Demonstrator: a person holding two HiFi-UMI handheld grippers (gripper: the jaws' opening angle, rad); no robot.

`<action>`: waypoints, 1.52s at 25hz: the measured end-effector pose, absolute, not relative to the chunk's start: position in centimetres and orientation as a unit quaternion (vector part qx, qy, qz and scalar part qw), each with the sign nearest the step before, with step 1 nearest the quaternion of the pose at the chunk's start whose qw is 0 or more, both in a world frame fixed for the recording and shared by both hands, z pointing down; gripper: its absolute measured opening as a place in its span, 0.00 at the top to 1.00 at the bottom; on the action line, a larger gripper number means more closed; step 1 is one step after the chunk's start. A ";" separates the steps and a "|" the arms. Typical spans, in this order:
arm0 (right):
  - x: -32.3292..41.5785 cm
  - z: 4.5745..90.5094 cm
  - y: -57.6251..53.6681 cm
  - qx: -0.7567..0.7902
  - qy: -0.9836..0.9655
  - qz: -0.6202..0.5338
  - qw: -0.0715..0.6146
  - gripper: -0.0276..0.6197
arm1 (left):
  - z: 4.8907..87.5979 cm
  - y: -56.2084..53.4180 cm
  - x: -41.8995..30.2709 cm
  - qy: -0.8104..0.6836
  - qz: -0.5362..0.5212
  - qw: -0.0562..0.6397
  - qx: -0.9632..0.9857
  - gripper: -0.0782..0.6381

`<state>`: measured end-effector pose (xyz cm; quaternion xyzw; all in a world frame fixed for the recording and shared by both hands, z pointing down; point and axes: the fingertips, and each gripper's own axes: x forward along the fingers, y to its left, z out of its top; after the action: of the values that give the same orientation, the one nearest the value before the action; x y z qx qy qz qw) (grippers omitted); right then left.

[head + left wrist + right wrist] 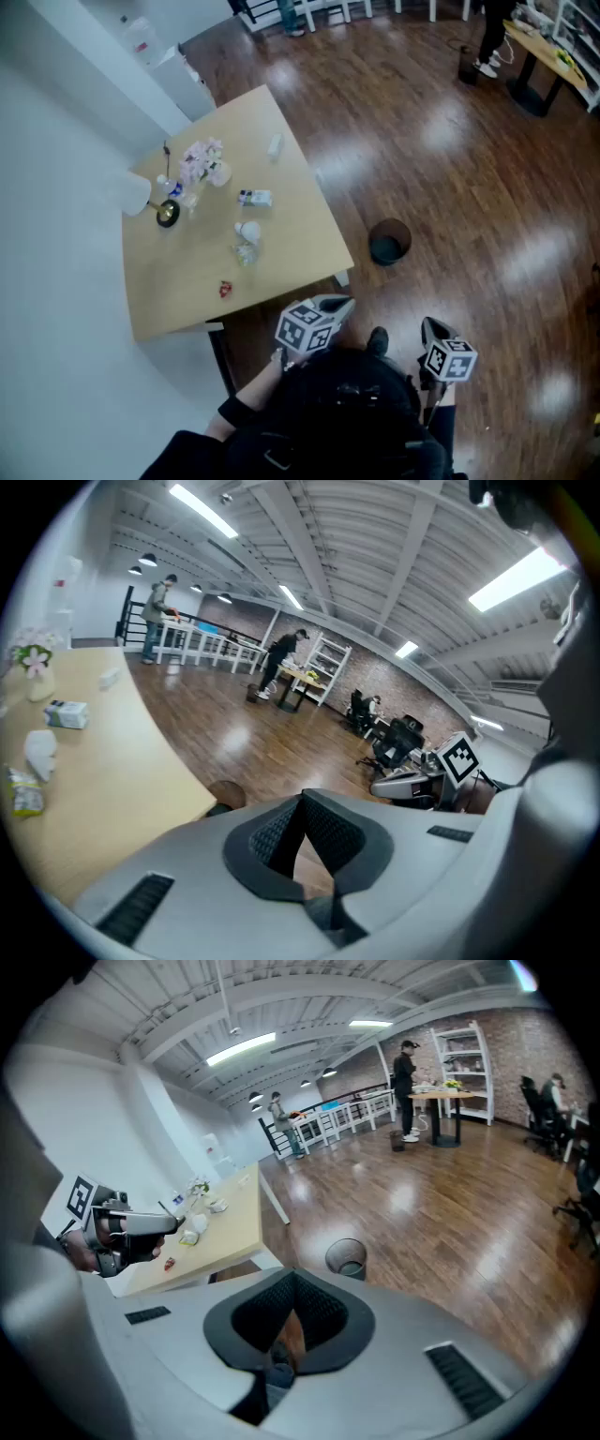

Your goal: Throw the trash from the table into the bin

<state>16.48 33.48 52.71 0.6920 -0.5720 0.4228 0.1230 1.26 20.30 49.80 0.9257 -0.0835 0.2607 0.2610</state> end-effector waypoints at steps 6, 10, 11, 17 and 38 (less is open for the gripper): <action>4.1 52.6 24.6 0.647 -0.629 0.413 0.124 0.95 | 50.4 12.5 -13.8 -0.164 0.271 0.260 0.912 0.89; -2.1 52.1 17.9 0.592 -0.689 0.387 0.159 0.95 | 50.8 9.1 -21.2 -0.226 0.248 0.279 0.900 0.89; -3.8 52.0 16.4 0.580 -0.700 0.381 0.170 0.95 | 50.9 8.4 -22.9 -0.238 0.241 0.284 0.897 0.89; -13.6 52.6 10.3 0.501 -0.762 0.338 0.235 0.95 | 52.9 5.6 -31.1 -0.287 0.226 0.315 0.876 0.89; -34.4 60.6 -1.7 0.304 -0.864 0.230 0.327 0.52 | 57.7 3.6 -42.2 -0.435 0.227 0.349 0.798 0.89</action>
<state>-34.39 -1.74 60.56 0.3044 -0.8644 0.2299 0.3275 -42.23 3.60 57.72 0.7982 -0.4350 0.2271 0.3493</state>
